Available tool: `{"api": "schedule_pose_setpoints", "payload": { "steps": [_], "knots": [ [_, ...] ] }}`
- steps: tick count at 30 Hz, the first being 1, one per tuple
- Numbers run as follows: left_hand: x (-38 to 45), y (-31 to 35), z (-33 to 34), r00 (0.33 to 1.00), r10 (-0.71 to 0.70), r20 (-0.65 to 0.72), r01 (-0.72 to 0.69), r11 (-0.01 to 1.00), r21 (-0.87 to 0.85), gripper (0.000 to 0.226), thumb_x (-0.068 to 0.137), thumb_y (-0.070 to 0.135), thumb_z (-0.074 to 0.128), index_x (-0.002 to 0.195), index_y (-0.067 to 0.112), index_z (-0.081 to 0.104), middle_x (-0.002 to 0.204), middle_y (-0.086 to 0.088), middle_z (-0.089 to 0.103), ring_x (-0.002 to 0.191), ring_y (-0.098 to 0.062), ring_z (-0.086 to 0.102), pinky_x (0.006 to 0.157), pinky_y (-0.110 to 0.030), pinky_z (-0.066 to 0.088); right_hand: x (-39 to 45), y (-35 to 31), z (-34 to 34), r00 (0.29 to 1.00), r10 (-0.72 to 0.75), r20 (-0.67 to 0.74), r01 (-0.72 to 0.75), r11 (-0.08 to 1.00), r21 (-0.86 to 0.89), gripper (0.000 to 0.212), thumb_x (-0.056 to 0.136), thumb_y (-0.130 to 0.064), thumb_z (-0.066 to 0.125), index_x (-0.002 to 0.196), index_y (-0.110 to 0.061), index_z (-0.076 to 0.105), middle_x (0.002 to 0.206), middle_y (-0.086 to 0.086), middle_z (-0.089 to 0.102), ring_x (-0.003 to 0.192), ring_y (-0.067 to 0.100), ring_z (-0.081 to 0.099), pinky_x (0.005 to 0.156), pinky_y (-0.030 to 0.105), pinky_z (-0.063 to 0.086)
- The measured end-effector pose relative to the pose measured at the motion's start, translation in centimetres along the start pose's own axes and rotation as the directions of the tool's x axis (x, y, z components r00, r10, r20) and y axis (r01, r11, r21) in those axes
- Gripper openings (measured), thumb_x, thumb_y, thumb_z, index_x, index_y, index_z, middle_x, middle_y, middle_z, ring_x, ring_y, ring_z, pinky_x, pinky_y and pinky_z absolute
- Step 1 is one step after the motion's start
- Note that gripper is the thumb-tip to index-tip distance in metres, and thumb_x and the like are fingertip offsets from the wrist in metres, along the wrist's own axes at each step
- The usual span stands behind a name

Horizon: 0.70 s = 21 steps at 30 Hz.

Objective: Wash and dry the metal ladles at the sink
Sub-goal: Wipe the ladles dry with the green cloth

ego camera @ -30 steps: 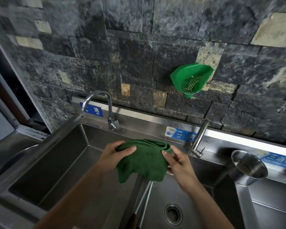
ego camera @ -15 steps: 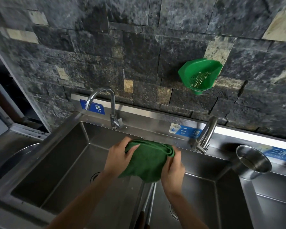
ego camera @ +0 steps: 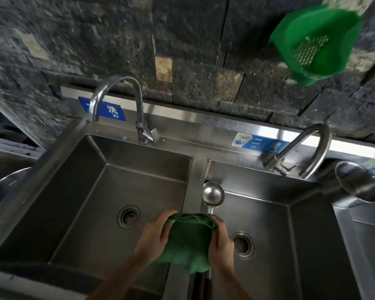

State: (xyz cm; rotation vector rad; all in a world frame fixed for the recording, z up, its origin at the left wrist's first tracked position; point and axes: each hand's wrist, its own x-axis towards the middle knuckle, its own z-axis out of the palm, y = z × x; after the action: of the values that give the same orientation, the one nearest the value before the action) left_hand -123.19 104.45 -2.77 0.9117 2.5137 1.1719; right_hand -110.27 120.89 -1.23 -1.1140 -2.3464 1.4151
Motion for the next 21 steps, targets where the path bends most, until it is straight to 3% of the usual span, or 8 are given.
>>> {"api": "schedule_pose_setpoints", "payload": {
  "steps": [2, 5, 8, 10, 12, 14, 17, 21],
  "knots": [
    [1.7, -1.6, 1.1, 0.999, -0.039, -0.016, 0.039, 0.999, -0.005, 0.025, 0.1, 0.027, 0.054, 0.124, 0.029, 0.059, 0.099, 0.014, 0.07, 0.083, 0.0, 0.066, 0.074, -0.008, 0.045, 2.0, 0.9, 1.2, 0.999, 0.021, -0.027, -0.022, 1.0, -0.011, 0.037, 0.101, -0.029, 0.035, 0.122, -0.058, 0.046, 0.082, -0.032, 0.063, 0.07, -0.019, 0.056, 0.065, 0.006, 0.041],
    [5.1, -4.5, 3.3, 0.996, -0.084, 0.018, 0.084, 0.996, 0.019, 0.026, 0.101, 0.034, 0.052, 0.125, 0.03, 0.058, 0.085, 0.012, 0.07, 0.064, -0.005, 0.064, 0.061, -0.016, 0.045, 6.5, 3.0, 3.0, 0.993, 0.088, -0.074, -0.089, 0.996, -0.013, 0.032, 0.106, -0.023, 0.043, 0.132, -0.037, 0.055, 0.083, -0.028, 0.062, 0.07, -0.009, 0.058, 0.064, 0.021, 0.04],
    [6.8, -6.9, 5.0, 0.977, -0.163, 0.136, 0.164, 0.986, -0.002, 0.03, 0.1, 0.036, 0.047, 0.13, 0.039, 0.049, 0.1, 0.008, 0.072, 0.085, -0.013, 0.069, 0.075, -0.035, 0.056, 9.4, 5.4, 4.8, 0.975, 0.218, -0.038, -0.22, 0.974, -0.055, 0.029, 0.105, -0.028, 0.049, 0.134, -0.03, 0.056, 0.088, -0.009, 0.068, 0.08, 0.017, 0.064, 0.065, 0.026, 0.043],
    [6.8, -7.2, 5.7, 0.972, -0.195, 0.133, 0.192, 0.981, 0.035, 0.039, 0.098, 0.029, 0.052, 0.136, 0.035, 0.046, 0.121, 0.005, 0.064, 0.11, -0.017, 0.06, 0.094, -0.033, 0.049, 9.7, 6.5, 5.7, 0.942, 0.335, -0.028, -0.336, 0.941, -0.045, 0.031, 0.103, -0.03, 0.053, 0.133, -0.031, 0.053, 0.099, -0.004, 0.074, 0.085, 0.023, 0.069, 0.071, 0.03, 0.049],
    [6.3, -6.2, 5.6, 0.98, -0.187, 0.061, 0.181, 0.979, 0.089, 0.049, 0.097, 0.027, 0.055, 0.144, 0.025, 0.042, 0.138, 0.004, 0.048, 0.127, -0.015, 0.041, 0.105, -0.026, 0.032, 9.1, 6.3, 6.1, 0.899, 0.424, -0.108, -0.421, 0.906, 0.049, 0.035, 0.102, -0.025, 0.052, 0.137, -0.027, 0.051, 0.111, -0.002, 0.073, 0.091, 0.022, 0.066, 0.079, 0.033, 0.048],
    [5.6, -4.0, 5.3, 0.983, -0.175, 0.046, 0.176, 0.984, -0.003, 0.05, 0.1, 0.034, 0.046, 0.147, 0.023, 0.037, 0.146, 0.01, 0.038, 0.133, -0.006, 0.032, 0.107, -0.023, 0.025, 7.7, 5.0, 6.2, 0.896, 0.415, -0.155, -0.375, 0.897, 0.235, 0.036, 0.105, -0.029, 0.047, 0.141, -0.031, 0.051, 0.123, -0.01, 0.067, 0.109, 0.013, 0.064, 0.095, 0.034, 0.048],
    [4.8, -2.1, 7.1, 0.986, -0.126, 0.112, 0.142, 0.977, -0.157, 0.053, 0.102, 0.044, 0.027, 0.153, 0.029, 0.031, 0.158, 0.018, 0.025, 0.144, 0.0, 0.023, 0.115, -0.019, 0.021, 5.4, 2.9, 7.7, 0.968, 0.251, -0.025, -0.226, 0.909, 0.35, 0.048, 0.106, -0.04, 0.039, 0.154, -0.038, 0.037, 0.151, -0.026, 0.043, 0.14, -0.008, 0.038, 0.113, 0.018, 0.032],
    [5.9, -2.3, 10.1, 0.974, -0.191, 0.122, 0.221, 0.924, -0.312, 0.058, 0.103, 0.046, 0.023, 0.157, 0.026, 0.021, 0.165, 0.017, 0.008, 0.151, 0.0, 0.007, 0.12, -0.013, 0.008, 5.6, 3.4, 9.4, 0.976, 0.183, 0.122, -0.218, 0.872, 0.437, 0.055, 0.111, -0.017, 0.033, 0.156, -0.044, 0.018, 0.163, -0.028, 0.019, 0.148, -0.013, 0.019, 0.119, 0.01, 0.021]
  ]
}}
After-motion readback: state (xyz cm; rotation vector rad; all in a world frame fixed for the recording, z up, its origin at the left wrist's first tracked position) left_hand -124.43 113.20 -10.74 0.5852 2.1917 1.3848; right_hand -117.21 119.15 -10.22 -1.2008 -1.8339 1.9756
